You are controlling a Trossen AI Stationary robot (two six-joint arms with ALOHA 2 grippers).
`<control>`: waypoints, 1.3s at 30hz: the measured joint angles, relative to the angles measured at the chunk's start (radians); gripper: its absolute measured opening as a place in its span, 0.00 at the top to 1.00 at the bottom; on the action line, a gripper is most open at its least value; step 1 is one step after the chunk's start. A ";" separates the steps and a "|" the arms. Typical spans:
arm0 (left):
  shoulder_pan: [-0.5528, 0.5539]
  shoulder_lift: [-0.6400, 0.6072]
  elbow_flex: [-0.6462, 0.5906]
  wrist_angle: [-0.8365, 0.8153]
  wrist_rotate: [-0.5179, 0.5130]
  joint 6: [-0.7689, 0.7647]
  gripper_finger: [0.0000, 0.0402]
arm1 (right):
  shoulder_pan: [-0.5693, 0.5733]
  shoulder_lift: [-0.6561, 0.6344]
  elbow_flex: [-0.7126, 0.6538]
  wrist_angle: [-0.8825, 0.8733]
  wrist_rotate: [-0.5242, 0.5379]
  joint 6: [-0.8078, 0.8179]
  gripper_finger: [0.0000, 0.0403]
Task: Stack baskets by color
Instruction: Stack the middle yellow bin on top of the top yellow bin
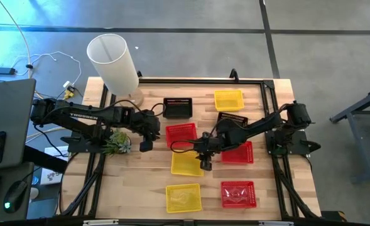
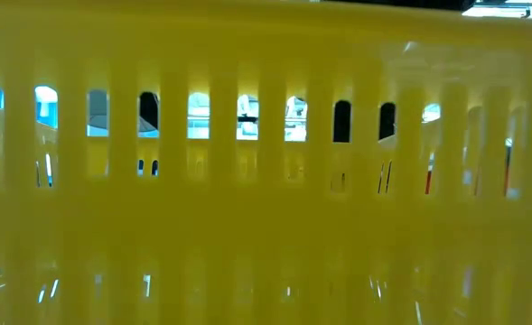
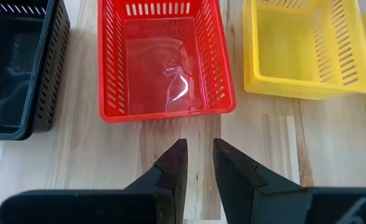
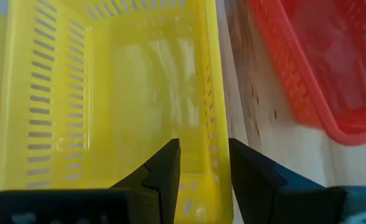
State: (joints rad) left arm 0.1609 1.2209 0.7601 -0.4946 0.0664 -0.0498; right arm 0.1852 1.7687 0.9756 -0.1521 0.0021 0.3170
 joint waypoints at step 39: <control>0.000 0.000 0.000 -0.001 0.000 0.000 0.84 | -0.051 -0.462 -0.001 -0.339 0.210 -0.211 1.00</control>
State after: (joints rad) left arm 0.1610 1.2213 0.7602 -0.4960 0.0662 -0.0495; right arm 0.1344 1.3063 0.9749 -0.4912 0.2124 0.1059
